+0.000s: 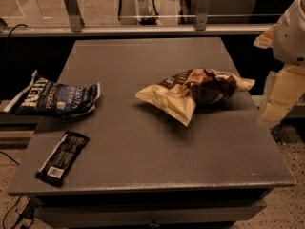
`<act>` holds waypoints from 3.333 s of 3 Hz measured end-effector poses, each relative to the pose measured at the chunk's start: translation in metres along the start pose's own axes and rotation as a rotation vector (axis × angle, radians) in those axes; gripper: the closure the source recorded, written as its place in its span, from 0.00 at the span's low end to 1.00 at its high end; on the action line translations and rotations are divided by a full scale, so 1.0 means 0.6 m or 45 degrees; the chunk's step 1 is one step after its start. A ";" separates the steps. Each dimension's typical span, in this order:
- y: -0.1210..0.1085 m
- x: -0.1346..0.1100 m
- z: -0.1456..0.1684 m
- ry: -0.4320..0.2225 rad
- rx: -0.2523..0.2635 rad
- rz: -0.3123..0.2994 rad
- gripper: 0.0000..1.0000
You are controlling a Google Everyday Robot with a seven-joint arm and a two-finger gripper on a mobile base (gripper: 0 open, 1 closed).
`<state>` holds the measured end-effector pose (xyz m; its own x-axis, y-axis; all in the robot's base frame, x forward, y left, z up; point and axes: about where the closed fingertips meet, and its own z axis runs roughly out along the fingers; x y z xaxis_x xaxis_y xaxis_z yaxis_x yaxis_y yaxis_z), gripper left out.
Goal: Pick brown chip bag
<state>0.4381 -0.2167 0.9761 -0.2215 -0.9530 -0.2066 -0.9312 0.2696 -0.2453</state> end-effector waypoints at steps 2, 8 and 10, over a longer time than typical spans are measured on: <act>-0.017 -0.017 0.022 -0.064 0.041 -0.031 0.00; -0.108 -0.206 0.176 -0.288 0.154 -0.169 1.00; -0.100 -0.283 0.052 -0.203 0.271 -0.332 1.00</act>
Offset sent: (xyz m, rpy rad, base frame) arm 0.0621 0.0347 -0.0357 0.1348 -0.1782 0.1196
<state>0.5408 -0.0666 0.9961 0.0789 -0.9645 -0.2520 -0.8657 0.0591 -0.4970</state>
